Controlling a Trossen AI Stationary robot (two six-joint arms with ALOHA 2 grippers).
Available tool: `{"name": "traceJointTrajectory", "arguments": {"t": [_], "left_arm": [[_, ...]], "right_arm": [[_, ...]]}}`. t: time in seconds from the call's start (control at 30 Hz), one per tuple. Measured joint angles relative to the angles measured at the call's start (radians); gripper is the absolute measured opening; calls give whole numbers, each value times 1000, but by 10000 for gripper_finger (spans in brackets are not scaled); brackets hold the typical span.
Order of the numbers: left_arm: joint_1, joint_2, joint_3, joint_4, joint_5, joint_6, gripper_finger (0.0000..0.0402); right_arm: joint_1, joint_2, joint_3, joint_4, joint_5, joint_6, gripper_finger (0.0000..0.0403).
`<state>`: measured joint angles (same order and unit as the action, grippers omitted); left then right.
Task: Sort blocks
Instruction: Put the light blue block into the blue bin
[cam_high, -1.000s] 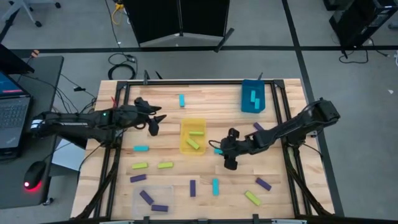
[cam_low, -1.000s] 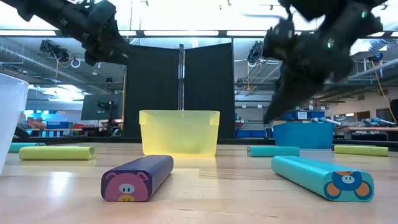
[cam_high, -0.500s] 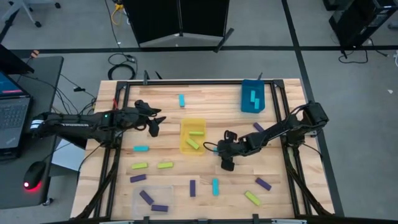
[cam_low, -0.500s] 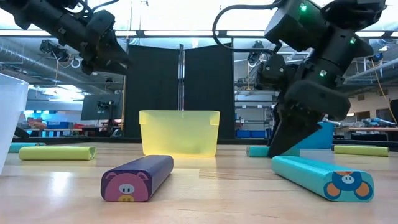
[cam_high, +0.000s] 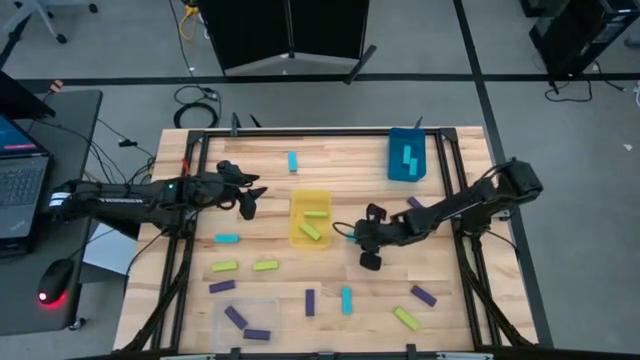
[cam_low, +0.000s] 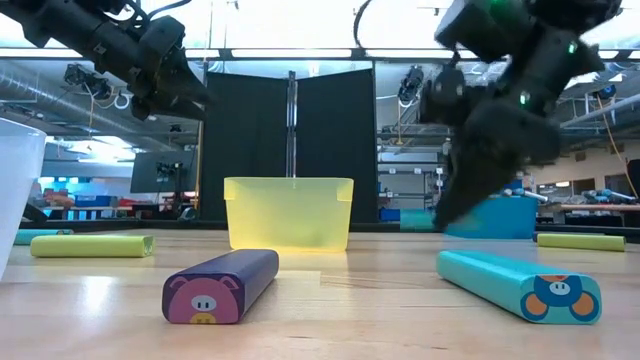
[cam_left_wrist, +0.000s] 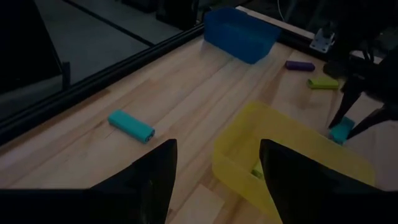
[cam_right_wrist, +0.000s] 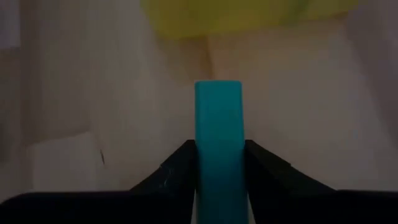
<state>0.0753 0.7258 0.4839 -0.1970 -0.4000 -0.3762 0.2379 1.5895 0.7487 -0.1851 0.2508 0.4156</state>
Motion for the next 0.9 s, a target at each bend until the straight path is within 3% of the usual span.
{"name": "traceJointTrajectory", "arguments": {"t": [0.47, 0.7, 0.9], "left_arm": [[0, 0, 0, -2, 1, -50, 237], [0, 1, 0, -1, 0, -57, 237], [0, 1, 0, 3, 0, -63, 237]], "right_arm": [[-51, -410, 1, -259, 356, -6, 117], [-220, -519, 2, -448, 524, 136, 117], [-436, -493, 3, -466, 562, 205, 117]]}}
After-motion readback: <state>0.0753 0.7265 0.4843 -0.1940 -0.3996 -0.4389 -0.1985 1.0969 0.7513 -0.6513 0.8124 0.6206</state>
